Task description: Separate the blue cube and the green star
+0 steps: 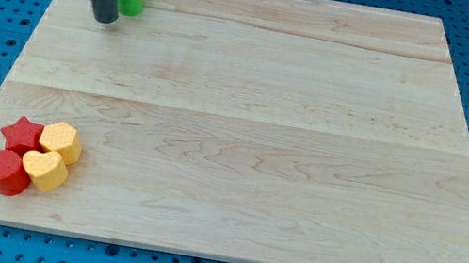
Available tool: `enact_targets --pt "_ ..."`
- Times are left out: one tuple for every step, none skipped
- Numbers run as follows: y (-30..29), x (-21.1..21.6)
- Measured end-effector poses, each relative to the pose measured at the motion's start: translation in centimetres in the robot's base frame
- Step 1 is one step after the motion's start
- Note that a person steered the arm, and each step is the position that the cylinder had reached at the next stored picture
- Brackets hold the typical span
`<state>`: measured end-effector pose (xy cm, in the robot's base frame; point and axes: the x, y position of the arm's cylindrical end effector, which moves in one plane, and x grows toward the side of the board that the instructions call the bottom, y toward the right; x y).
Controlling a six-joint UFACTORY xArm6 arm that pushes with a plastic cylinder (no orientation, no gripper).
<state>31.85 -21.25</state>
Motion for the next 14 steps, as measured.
enact_targets --pt "-4.5 0.4" --pt "-9.1 -2.3" --pt "-8.7 -6.5" --pt "-4.6 -10.1" --pt "-1.8 -11.5" --pt "-1.5 -11.8" --pt "-1.8 -12.0" --pt "-3.3 -12.7" --pt "-1.5 -12.6" --pt "2.1 -12.7" --pt "2.9 -12.2" --pt "4.6 -9.5" --pt "6.2 -7.1" --pt "6.6 -6.6"
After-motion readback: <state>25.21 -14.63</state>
